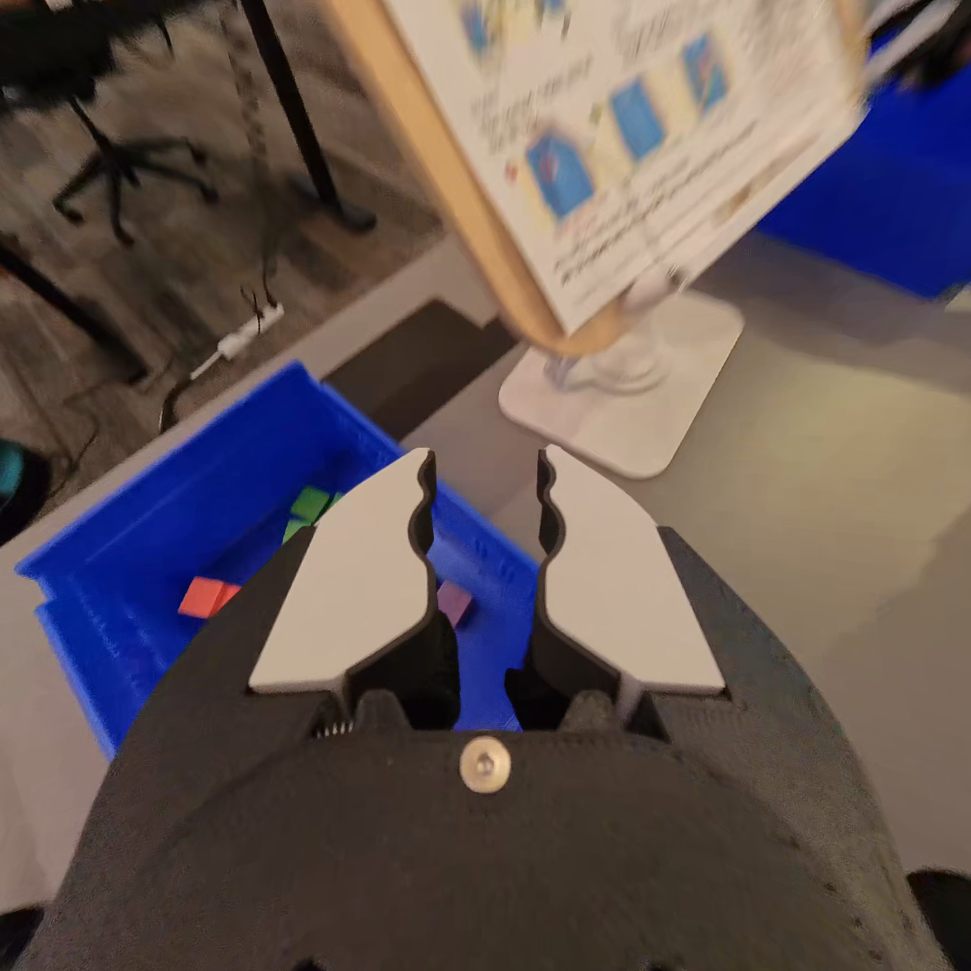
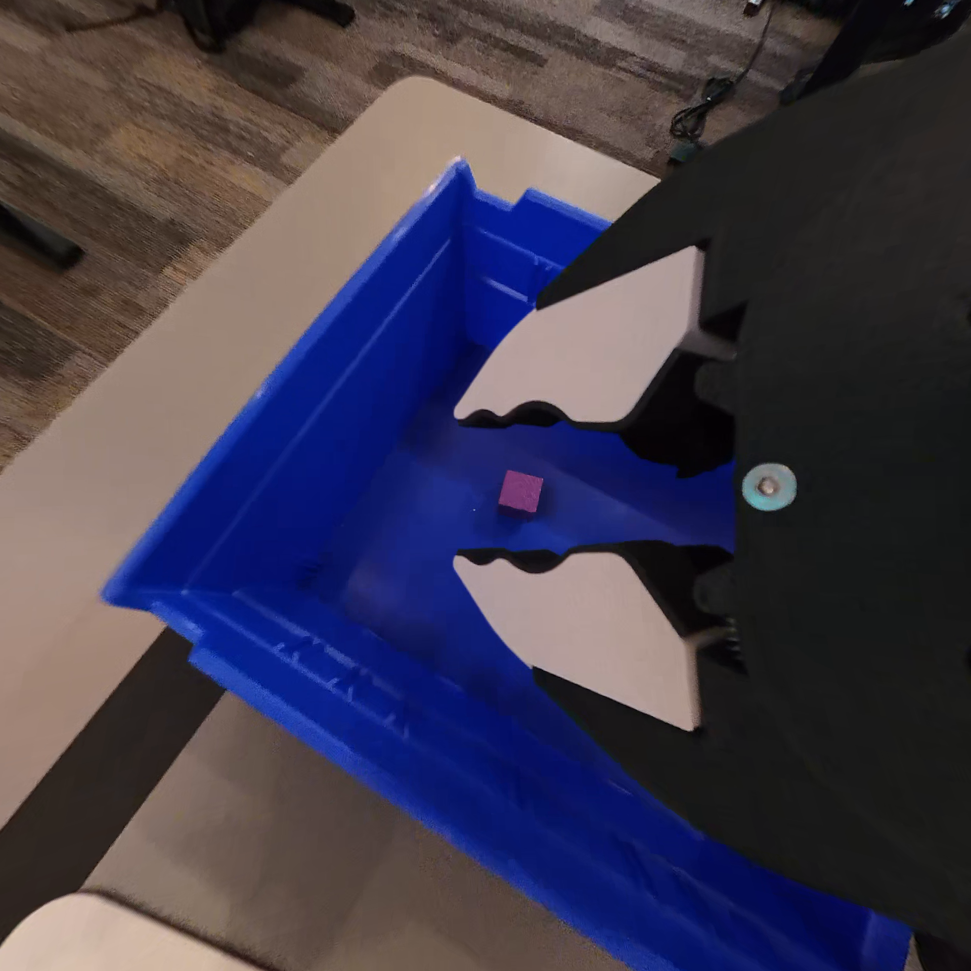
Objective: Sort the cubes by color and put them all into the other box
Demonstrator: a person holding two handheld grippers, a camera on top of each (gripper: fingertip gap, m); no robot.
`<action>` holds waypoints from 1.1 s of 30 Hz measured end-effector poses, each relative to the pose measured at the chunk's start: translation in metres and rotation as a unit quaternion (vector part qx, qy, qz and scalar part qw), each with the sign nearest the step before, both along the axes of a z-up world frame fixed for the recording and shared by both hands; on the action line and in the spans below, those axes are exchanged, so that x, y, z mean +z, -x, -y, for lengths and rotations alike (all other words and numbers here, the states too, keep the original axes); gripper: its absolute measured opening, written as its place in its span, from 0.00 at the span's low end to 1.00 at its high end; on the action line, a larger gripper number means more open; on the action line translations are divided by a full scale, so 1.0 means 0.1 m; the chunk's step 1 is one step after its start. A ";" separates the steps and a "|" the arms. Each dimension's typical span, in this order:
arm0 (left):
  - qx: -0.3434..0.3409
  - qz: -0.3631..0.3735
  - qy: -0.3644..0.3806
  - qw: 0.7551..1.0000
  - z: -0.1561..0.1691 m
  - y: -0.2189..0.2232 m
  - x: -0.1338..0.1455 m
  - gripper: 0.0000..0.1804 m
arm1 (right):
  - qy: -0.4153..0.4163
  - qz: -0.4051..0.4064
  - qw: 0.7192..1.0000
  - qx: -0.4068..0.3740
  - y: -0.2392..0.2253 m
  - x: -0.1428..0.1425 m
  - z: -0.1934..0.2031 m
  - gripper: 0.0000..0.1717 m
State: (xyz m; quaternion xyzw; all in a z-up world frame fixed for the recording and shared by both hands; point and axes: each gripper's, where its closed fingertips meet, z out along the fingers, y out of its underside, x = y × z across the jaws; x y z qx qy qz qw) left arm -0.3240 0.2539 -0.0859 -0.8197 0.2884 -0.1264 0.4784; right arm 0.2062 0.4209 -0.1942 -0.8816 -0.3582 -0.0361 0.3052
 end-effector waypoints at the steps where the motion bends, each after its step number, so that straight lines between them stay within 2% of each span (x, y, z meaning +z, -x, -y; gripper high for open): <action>1: 0.002 -0.028 0.020 0.999 -0.02 0.06 -0.16 0.20 | -0.006 -0.003 1.000 0.004 0.03 0.04 0.00 0.24; 5: 0.007 -0.150 0.122 0.981 -0.02 0.36 -0.90 0.23 | -0.009 0.013 1.000 0.021 0.11 0.02 0.02 0.24; 10: -0.001 -0.160 0.221 0.962 0.03 0.57 -1.53 0.26 | -0.009 0.005 0.999 0.036 0.23 0.00 0.03 0.22; 13: -0.010 -0.157 0.239 0.958 0.03 0.55 -1.65 0.26 | -0.007 0.010 0.999 0.041 0.25 -0.02 0.03 0.21; 18: -0.026 -0.194 0.262 0.945 0.03 0.54 -1.88 0.24 | -0.011 0.007 0.999 0.045 0.28 -0.01 0.03 0.20; 21: -0.038 -0.200 0.261 0.944 0.00 0.49 -1.98 0.19 | -0.016 0.007 0.999 0.049 0.29 0.02 0.04 0.20; 25: -0.027 -0.197 0.257 0.946 -0.03 0.52 -1.93 0.18 | -0.043 0.002 0.998 0.046 0.29 0.17 0.04 0.18; 27: -0.005 -0.175 0.239 0.955 -0.06 0.57 -1.77 0.17 | -0.073 -0.004 0.996 0.050 0.33 0.36 0.05 0.17; 30: 0.030 -0.126 0.174 0.976 -0.10 0.63 -1.29 0.18 | -0.145 -0.021 0.987 0.072 0.48 0.78 0.14 0.17; 33: 0.042 -0.053 0.080 0.994 -0.07 0.51 -0.58 0.17 | -0.263 -0.051 0.951 0.153 0.86 1.38 0.40 0.16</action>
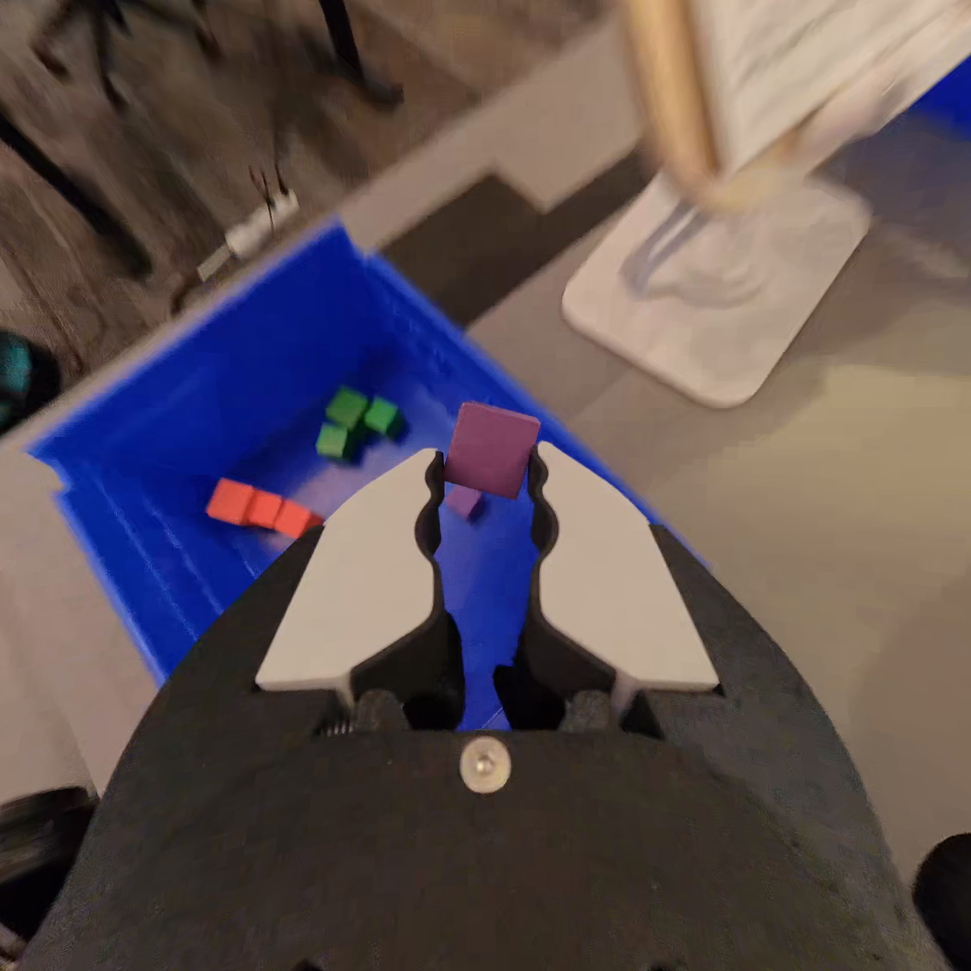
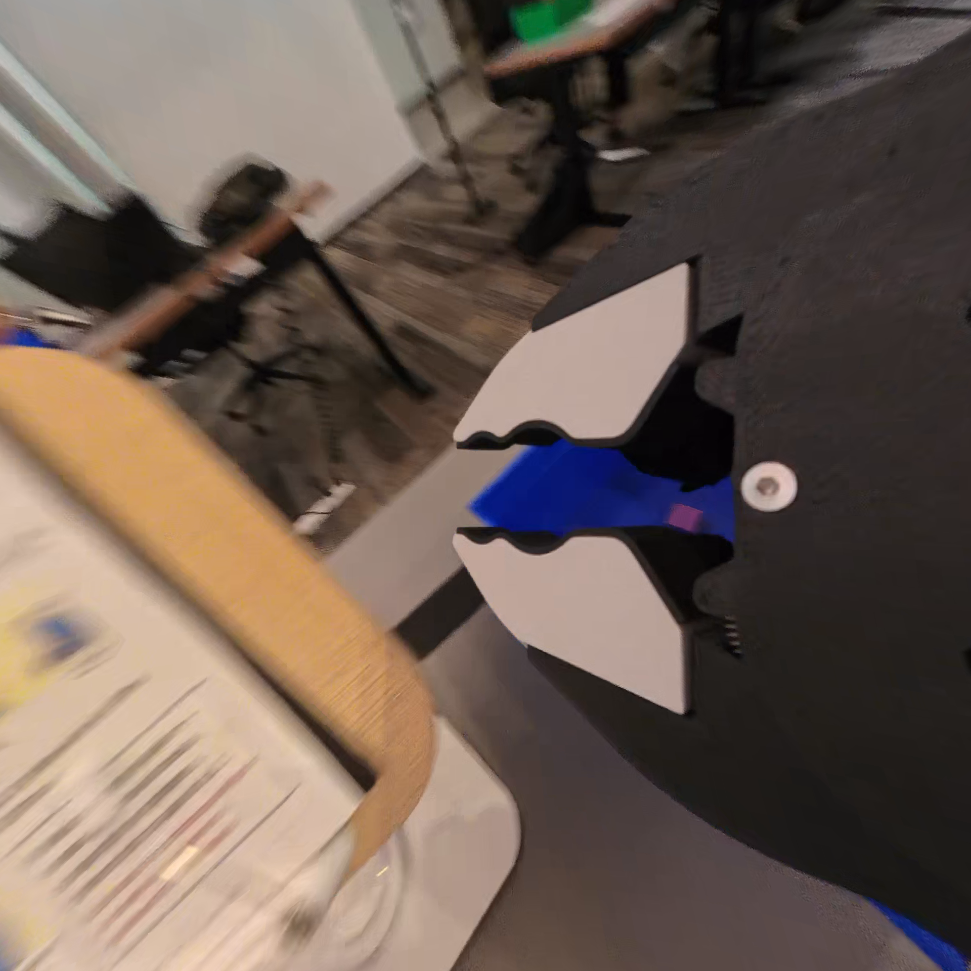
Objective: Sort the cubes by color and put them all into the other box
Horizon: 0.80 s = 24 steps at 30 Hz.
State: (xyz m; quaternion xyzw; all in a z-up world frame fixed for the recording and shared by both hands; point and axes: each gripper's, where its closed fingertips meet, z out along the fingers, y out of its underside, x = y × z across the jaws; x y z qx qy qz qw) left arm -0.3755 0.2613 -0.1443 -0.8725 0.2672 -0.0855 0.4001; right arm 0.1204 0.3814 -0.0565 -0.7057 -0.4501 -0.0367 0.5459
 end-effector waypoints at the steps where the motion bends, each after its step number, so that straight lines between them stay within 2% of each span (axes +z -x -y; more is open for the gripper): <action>1: -0.004 0.022 -0.035 0.999 0.03 -0.09 0.26 0.17 | -0.040 -0.010 0.998 0.039 0.16 0.19 0.15 0.17; 5: -0.087 0.113 -0.145 0.979 0.28 -0.78 1.12 0.17 | -0.163 -0.049 0.968 0.187 0.79 0.72 0.87 0.17; 8: -0.184 0.207 -0.170 0.946 0.46 -1.48 1.45 0.17 | -0.231 -0.044 0.934 0.269 1.27 0.77 1.35 0.21; 10: -0.242 0.266 -0.156 0.920 0.54 -1.90 1.51 0.17 | -0.272 -0.033 0.915 0.296 1.55 0.72 1.58 0.24; 13: -0.313 0.339 -0.107 0.881 0.65 -2.42 1.45 0.17 | -0.307 -0.017 0.893 0.328 1.88 0.58 1.85 0.28; 17: -0.381 0.401 -0.037 0.833 0.82 -2.89 1.32 0.17 | -0.340 0.000 0.878 0.338 2.10 0.43 2.00 0.31; 22: -0.412 0.428 0.001 0.805 0.93 -3.13 1.24 0.17 | -0.364 0.001 0.871 0.329 2.15 0.41 2.03 0.28; 24: -0.419 0.433 0.011 0.798 0.95 -3.15 1.22 0.17 | -0.378 0.000 0.867 0.324 2.13 0.43 2.03 0.23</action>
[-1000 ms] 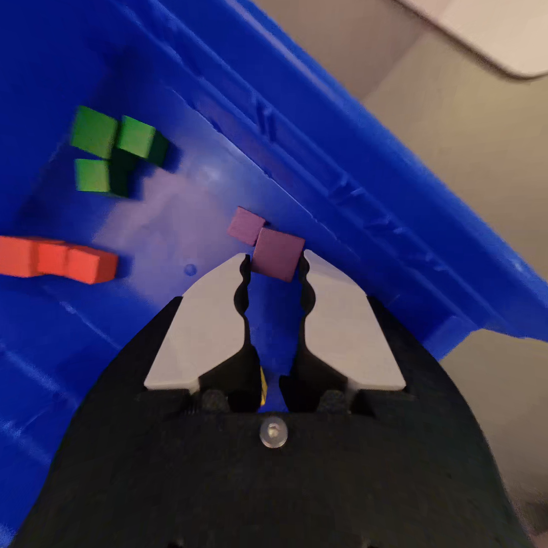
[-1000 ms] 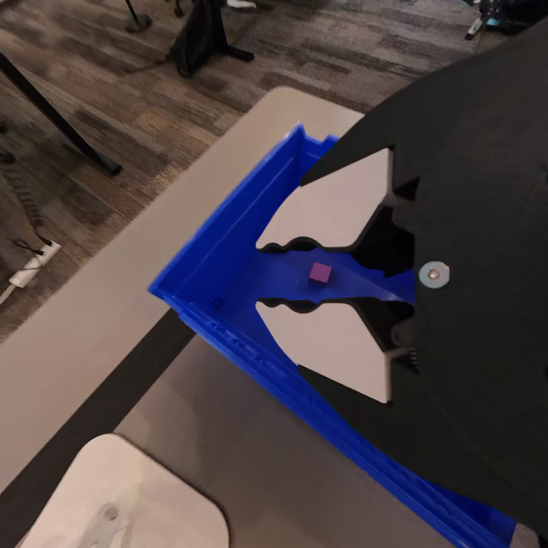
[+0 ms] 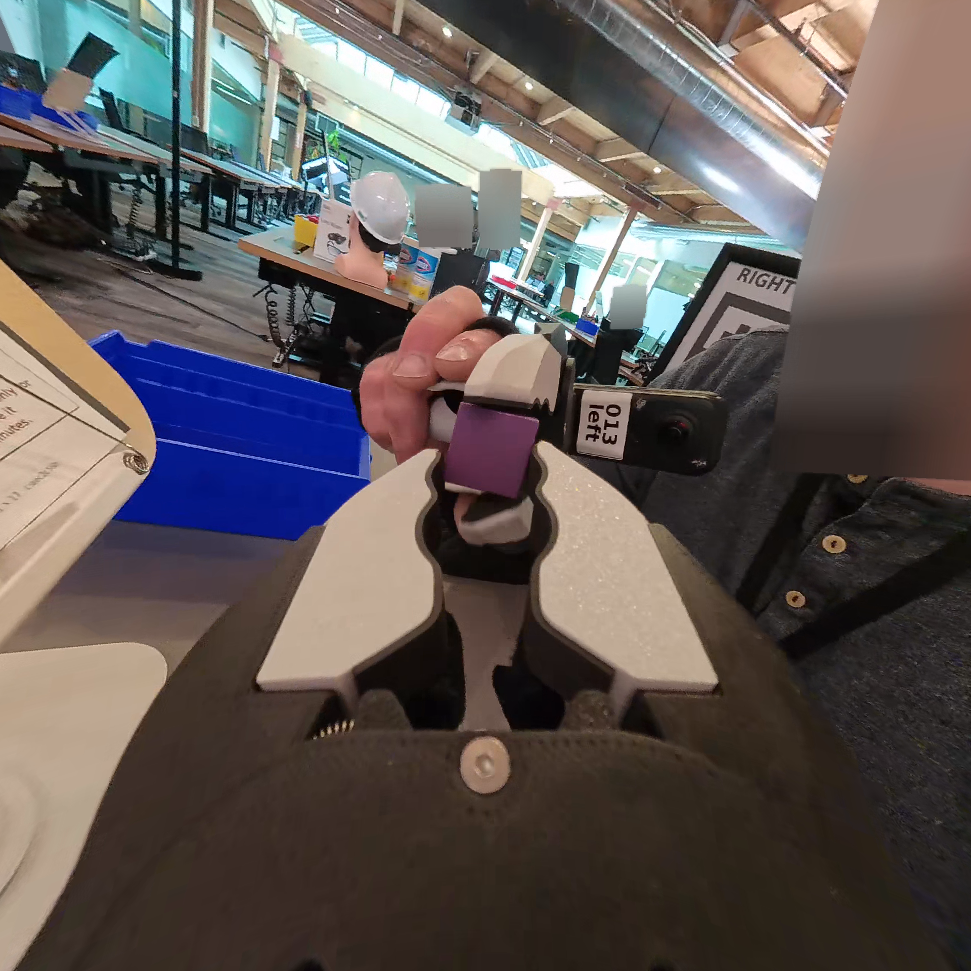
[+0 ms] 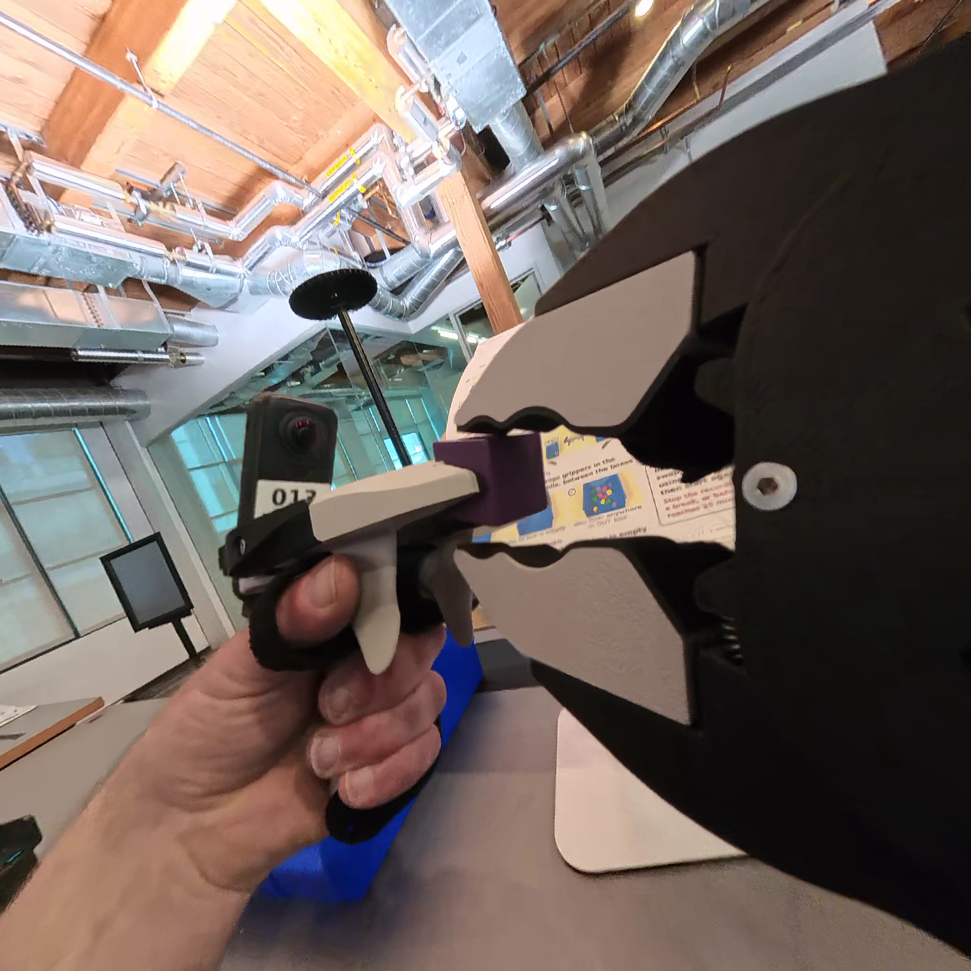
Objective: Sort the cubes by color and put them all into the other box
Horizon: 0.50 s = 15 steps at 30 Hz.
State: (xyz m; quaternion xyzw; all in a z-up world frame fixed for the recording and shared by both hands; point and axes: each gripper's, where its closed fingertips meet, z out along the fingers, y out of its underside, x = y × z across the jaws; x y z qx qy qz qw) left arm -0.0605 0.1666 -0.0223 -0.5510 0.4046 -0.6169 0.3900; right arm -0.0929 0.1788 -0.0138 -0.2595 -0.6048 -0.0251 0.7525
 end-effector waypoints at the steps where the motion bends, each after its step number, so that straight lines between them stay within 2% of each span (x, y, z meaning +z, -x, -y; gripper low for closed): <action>1: 0.000 0.001 0.003 1.000 -0.01 -0.01 -0.01 0.16 | -0.006 -0.002 1.000 -0.007 -0.02 0.02 -0.02 0.18; 8: -0.026 0.028 0.020 0.999 0.06 -0.04 0.04 0.16 | -0.014 -0.004 1.000 0.002 -0.07 0.07 0.03 0.17; 12: -0.004 0.044 0.010 0.999 0.04 0.02 0.15 0.17 | 0.008 -0.024 1.000 0.000 -0.18 0.19 -0.02 0.17; 15: 0.027 0.034 -0.014 0.999 -0.01 0.18 0.22 0.16 | 0.011 -0.040 0.998 -0.045 -0.42 0.35 -0.26 0.17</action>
